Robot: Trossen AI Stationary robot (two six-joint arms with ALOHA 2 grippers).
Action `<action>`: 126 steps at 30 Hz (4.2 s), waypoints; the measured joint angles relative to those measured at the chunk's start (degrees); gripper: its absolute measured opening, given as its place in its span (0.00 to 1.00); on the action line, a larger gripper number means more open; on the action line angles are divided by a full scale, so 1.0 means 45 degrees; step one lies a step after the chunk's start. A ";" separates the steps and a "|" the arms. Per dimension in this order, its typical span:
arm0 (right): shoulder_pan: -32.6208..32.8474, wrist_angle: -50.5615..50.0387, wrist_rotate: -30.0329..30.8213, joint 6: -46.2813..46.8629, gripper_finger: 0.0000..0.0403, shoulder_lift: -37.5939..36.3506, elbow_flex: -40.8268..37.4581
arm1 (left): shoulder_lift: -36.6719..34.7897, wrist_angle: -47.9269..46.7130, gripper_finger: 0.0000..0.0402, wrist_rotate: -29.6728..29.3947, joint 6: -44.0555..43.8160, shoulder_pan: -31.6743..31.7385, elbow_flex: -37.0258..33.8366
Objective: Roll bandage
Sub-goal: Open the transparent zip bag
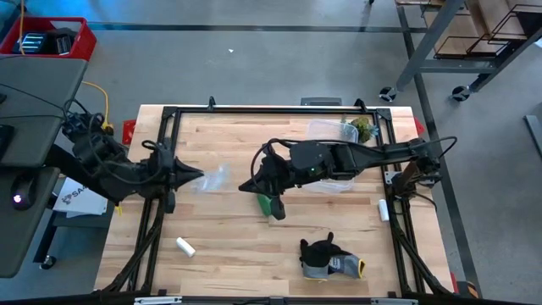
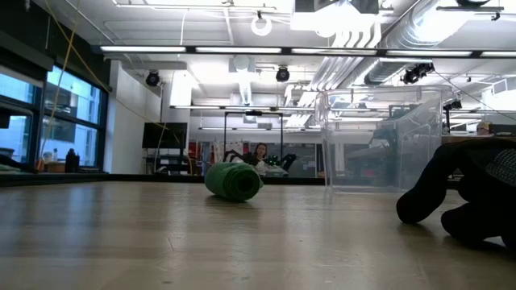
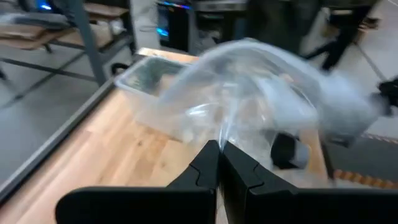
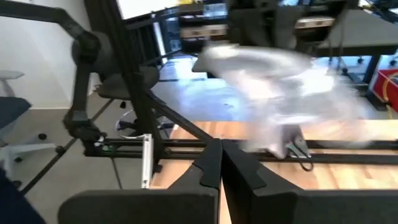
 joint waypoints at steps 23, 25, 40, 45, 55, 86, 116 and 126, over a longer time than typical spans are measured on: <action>-0.0336 0.1260 0.1771 0.1755 0.43 0.0075 0.0005 | 0.0224 0.0793 0.00 -0.1352 0.7158 -0.0154 -0.0121; -0.0332 0.1246 0.1771 0.1435 0.46 0.0075 0.0005 | 0.0267 0.0809 0.00 -0.1312 0.7632 -0.0110 -0.0121; -0.0375 0.0206 0.2582 0.0087 0.48 0.0095 0.0005 | 0.1038 0.2131 0.00 -0.1174 0.8696 0.1394 -0.0121; -0.0371 0.0263 0.2577 0.0083 0.48 0.0080 0.0005 | 0.1048 0.2632 0.00 -0.1039 0.8670 0.1715 -0.0121; -0.0366 0.0303 0.3895 -0.1010 0.48 0.0080 0.0005 | 0.1062 0.3598 0.00 -0.0447 0.7933 0.2048 -0.0121; -0.0205 0.0417 0.3372 -0.2355 0.00 -0.0109 0.0005 | 0.0233 0.0109 0.20 0.2181 0.3202 0.1596 -0.0126; 0.1249 -1.0397 0.3039 0.6099 0.46 -0.0698 -0.1972 | 0.4208 0.1288 0.26 1.0190 0.5450 0.4820 -0.2425; 0.4032 -0.7505 0.3107 1.1359 0.46 -0.2393 -0.6491 | 0.7717 0.1649 0.48 1.3711 0.6762 0.7231 -0.2467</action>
